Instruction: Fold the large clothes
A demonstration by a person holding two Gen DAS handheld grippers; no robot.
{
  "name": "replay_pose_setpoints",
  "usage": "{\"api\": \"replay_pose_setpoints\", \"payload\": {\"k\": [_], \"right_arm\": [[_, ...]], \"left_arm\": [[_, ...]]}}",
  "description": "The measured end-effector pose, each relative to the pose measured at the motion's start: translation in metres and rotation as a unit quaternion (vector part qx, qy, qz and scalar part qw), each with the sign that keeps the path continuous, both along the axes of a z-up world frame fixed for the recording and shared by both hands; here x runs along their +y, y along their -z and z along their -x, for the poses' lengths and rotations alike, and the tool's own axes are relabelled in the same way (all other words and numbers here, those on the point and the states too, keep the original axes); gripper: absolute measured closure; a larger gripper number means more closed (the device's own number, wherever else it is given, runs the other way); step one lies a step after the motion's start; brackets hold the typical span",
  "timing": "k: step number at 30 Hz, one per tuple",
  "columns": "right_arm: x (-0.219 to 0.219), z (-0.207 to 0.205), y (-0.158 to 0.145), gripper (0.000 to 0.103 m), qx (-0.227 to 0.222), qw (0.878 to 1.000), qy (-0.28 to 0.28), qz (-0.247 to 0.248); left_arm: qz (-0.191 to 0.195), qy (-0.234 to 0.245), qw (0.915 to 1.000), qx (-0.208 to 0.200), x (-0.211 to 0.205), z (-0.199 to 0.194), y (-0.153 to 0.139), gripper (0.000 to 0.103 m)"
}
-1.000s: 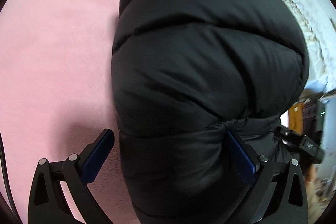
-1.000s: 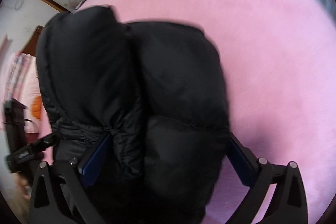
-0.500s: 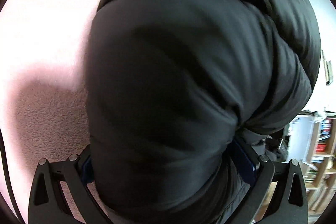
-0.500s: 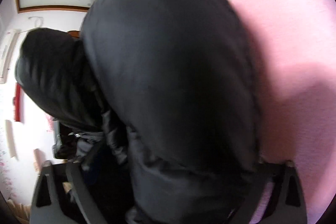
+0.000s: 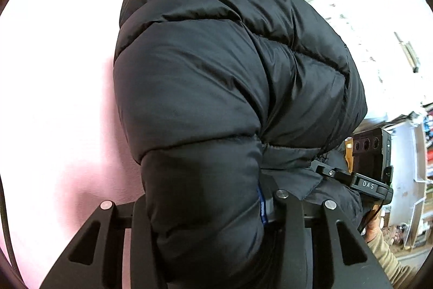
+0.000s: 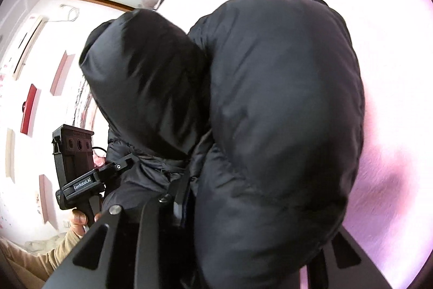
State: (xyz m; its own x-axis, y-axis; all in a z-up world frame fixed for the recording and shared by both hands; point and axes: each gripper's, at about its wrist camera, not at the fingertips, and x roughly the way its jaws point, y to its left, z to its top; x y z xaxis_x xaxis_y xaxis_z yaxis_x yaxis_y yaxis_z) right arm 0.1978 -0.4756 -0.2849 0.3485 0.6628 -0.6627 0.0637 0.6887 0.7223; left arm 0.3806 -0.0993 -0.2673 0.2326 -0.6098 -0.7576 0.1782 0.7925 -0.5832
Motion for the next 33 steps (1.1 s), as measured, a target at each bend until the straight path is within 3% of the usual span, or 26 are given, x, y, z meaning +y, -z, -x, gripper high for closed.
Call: {"api": "replay_pose_setpoints", "payload": {"k": [3, 7, 15, 22, 28, 33], "right_arm": [[0.014, 0.016, -0.022, 0.072, -0.018, 1.000, -0.001, 0.019], [0.049, 0.008, -0.043, 0.073, -0.039, 0.999, 0.003, 0.029], [0.161, -0.044, -0.026, 0.073, -0.059, 0.998, -0.016, 0.023], [0.276, -0.113, -0.011, 0.073, -0.079, 0.995, -0.046, 0.028], [0.328, -0.167, 0.000, 0.073, -0.084, 0.993, -0.067, 0.050], [0.343, -0.193, 0.017, 0.073, -0.085, 0.992, -0.061, 0.073]], "left_arm": [[0.020, 0.009, 0.9997, -0.013, 0.029, -0.002, -0.009, 0.064], [0.033, 0.015, 0.9992, -0.018, 0.087, -0.017, -0.012, 0.063], [0.020, -0.001, 0.9991, -0.038, 0.248, -0.093, 0.007, 0.063], [0.011, -0.038, 0.9982, -0.045, 0.379, -0.166, 0.030, 0.063], [-0.001, -0.072, 0.9966, -0.038, 0.445, -0.220, 0.061, 0.059], [-0.005, -0.090, 0.9952, -0.038, 0.460, -0.250, 0.084, 0.057]]}}
